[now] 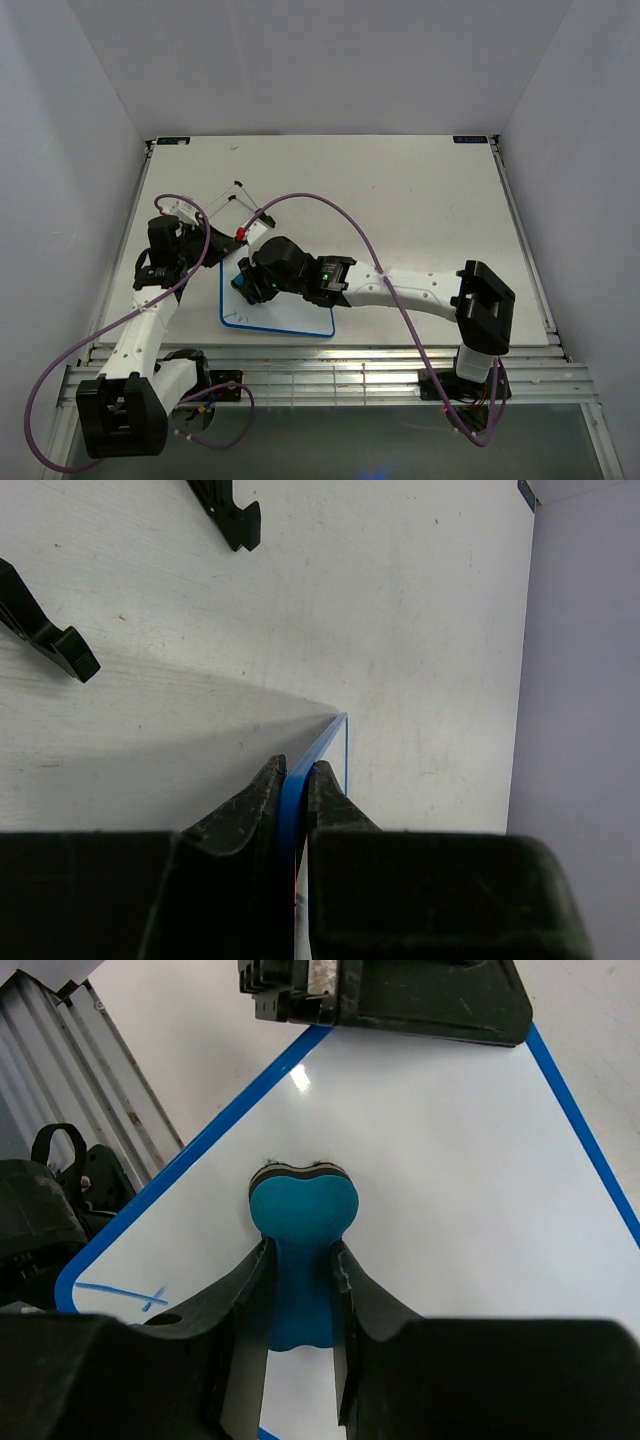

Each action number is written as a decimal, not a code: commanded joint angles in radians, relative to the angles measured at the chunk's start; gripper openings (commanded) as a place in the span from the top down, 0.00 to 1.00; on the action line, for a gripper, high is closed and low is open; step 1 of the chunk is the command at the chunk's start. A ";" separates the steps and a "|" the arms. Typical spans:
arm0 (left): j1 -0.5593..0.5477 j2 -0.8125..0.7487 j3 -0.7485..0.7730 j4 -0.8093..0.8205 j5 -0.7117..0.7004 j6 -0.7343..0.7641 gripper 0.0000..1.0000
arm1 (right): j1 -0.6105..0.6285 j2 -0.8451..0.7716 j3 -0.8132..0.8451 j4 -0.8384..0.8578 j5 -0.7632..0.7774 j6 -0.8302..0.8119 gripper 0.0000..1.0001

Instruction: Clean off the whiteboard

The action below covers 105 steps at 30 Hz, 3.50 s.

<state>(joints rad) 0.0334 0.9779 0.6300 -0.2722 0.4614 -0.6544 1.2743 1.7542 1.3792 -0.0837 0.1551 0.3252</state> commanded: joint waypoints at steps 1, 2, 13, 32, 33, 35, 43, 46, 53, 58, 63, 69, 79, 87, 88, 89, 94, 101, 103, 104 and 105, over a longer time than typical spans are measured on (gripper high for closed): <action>-0.017 -0.013 -0.006 -0.070 -0.113 0.070 1.00 | -0.015 0.057 -0.014 -0.083 0.049 -0.029 0.92; -0.018 -0.013 -0.006 -0.070 -0.113 0.070 1.00 | -0.016 0.057 -0.014 -0.085 0.041 -0.034 0.92; -0.018 -0.008 -0.003 -0.070 -0.118 0.068 1.00 | 0.068 -0.025 -0.111 0.062 -0.247 -0.192 0.92; -0.018 -0.005 -0.004 -0.068 -0.119 0.070 1.00 | 0.140 -0.073 -0.189 0.113 -0.230 -0.319 0.92; -0.018 -0.002 -0.006 -0.068 -0.119 0.070 1.00 | 0.142 -0.074 -0.190 0.114 -0.229 -0.321 0.92; -0.018 -0.002 -0.006 -0.070 -0.119 0.070 1.00 | 0.146 -0.075 -0.193 0.114 -0.223 -0.327 0.92; -0.018 0.002 -0.004 -0.067 -0.113 0.070 1.00 | 0.161 -0.087 -0.219 0.125 -0.221 -0.397 0.92; -0.018 0.001 -0.006 -0.068 -0.115 0.070 1.00 | 0.166 -0.094 -0.239 0.139 -0.224 -0.405 0.92; -0.018 -0.001 -0.004 -0.068 -0.118 0.071 1.00 | 0.180 -0.113 -0.275 0.171 -0.236 -0.433 0.92; -0.018 -0.005 -0.004 -0.068 -0.119 0.073 1.00 | 0.183 -0.116 -0.284 0.188 -0.230 -0.443 0.92; -0.018 -0.008 -0.004 -0.070 -0.121 0.070 1.00 | 0.183 -0.105 -0.252 0.193 -0.221 -0.462 0.92; -0.018 -0.010 -0.004 -0.073 -0.121 0.072 1.00 | 0.183 -0.081 -0.194 0.197 -0.203 -0.491 0.92; -0.018 -0.008 -0.003 -0.073 -0.119 0.072 1.00 | 0.183 -0.068 -0.154 0.216 -0.224 -0.503 0.92; -0.018 -0.008 -0.004 -0.073 -0.118 0.072 1.00 | 0.183 -0.041 -0.114 0.211 -0.175 -0.491 0.92; -0.018 -0.010 -0.006 -0.073 -0.118 0.072 1.00 | 0.183 -0.033 -0.108 0.211 -0.160 -0.488 0.92; -0.018 -0.010 -0.004 -0.071 -0.118 0.073 1.00 | 0.181 -0.029 -0.106 0.208 -0.158 -0.483 0.92; -0.018 -0.010 -0.004 -0.073 -0.118 0.072 1.00 | 0.160 -0.005 -0.112 0.202 -0.097 -0.450 0.92; -0.018 -0.008 -0.004 -0.073 -0.119 0.072 1.00 | 0.119 -0.022 -0.199 0.203 -0.054 -0.414 0.92; -0.018 -0.008 -0.004 -0.071 -0.118 0.072 1.00 | 0.091 -0.035 -0.245 0.202 -0.051 -0.384 0.92; -0.017 -0.007 -0.004 -0.071 -0.118 0.072 1.00 | 0.079 -0.038 -0.261 0.200 -0.049 -0.371 0.92; -0.017 -0.007 -0.004 -0.071 -0.116 0.072 1.00 | 0.056 -0.048 -0.291 0.200 -0.049 -0.362 0.92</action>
<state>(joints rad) 0.0303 0.9745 0.6296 -0.2882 0.4866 -0.6365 1.3891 1.6623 1.1793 0.1852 0.0502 -0.0769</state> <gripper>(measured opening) 0.193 0.304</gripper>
